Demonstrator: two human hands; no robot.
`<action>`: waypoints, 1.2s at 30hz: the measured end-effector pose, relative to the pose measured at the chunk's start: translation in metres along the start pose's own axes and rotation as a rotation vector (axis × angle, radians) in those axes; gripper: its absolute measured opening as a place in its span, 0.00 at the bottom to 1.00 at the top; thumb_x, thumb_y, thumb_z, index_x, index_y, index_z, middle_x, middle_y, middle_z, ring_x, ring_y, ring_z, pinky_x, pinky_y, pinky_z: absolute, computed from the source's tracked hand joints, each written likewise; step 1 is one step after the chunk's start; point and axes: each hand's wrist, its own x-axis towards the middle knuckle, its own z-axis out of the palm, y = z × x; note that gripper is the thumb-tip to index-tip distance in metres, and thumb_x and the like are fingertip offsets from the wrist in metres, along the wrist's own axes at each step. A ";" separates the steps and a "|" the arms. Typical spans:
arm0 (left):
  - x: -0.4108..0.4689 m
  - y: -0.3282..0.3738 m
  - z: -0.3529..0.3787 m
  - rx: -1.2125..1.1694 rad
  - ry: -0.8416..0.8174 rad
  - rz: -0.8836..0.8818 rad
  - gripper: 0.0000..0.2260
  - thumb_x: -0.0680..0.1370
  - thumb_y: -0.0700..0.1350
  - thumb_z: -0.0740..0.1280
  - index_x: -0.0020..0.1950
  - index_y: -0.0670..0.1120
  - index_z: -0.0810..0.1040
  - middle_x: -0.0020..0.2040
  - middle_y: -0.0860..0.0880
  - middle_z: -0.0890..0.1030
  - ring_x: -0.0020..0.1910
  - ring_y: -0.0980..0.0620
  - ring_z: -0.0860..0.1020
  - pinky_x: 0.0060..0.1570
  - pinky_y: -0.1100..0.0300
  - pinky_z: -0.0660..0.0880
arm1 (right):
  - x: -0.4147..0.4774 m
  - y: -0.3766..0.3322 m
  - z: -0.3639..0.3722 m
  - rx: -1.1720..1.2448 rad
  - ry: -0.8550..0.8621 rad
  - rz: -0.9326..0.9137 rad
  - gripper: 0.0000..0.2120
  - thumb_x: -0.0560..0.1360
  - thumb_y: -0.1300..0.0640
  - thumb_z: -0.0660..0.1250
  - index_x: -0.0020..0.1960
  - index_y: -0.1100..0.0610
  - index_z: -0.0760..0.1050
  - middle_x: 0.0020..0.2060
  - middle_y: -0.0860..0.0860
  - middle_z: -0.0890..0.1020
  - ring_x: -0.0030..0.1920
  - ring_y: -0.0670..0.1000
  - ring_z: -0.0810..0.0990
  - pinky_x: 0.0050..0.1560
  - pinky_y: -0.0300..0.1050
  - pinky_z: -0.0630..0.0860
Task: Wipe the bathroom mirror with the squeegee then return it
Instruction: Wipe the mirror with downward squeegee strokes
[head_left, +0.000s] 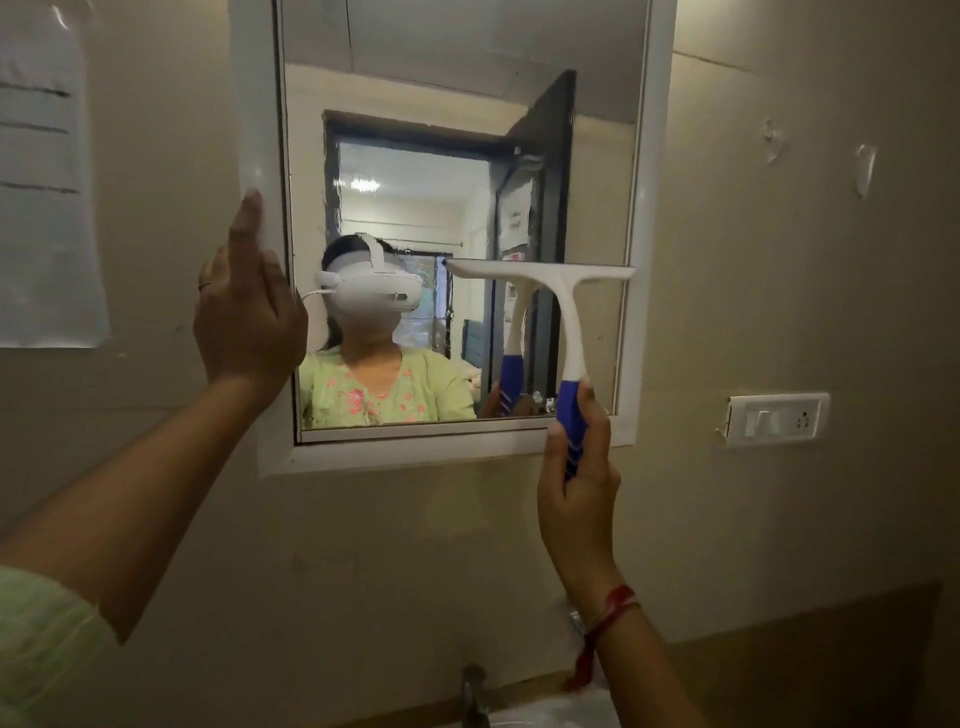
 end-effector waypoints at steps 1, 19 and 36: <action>0.000 0.001 0.000 0.002 -0.001 -0.004 0.20 0.81 0.44 0.51 0.74 0.50 0.59 0.66 0.41 0.73 0.59 0.38 0.72 0.55 0.47 0.69 | -0.005 0.003 -0.001 -0.013 -0.005 0.009 0.21 0.80 0.46 0.52 0.71 0.37 0.52 0.52 0.52 0.76 0.39 0.41 0.77 0.38 0.30 0.76; -0.003 0.004 0.000 0.003 0.009 -0.022 0.20 0.82 0.46 0.50 0.74 0.52 0.58 0.68 0.44 0.72 0.60 0.40 0.71 0.54 0.49 0.68 | -0.066 0.021 -0.013 -0.111 -0.038 0.007 0.22 0.78 0.42 0.52 0.70 0.40 0.52 0.38 0.44 0.72 0.32 0.45 0.74 0.31 0.30 0.73; -0.001 0.001 0.003 -0.005 0.045 0.022 0.20 0.82 0.45 0.50 0.74 0.50 0.59 0.70 0.49 0.70 0.63 0.46 0.71 0.59 0.59 0.65 | -0.102 0.031 -0.016 -0.141 -0.081 0.062 0.24 0.79 0.41 0.50 0.70 0.51 0.55 0.39 0.50 0.74 0.34 0.42 0.74 0.36 0.34 0.76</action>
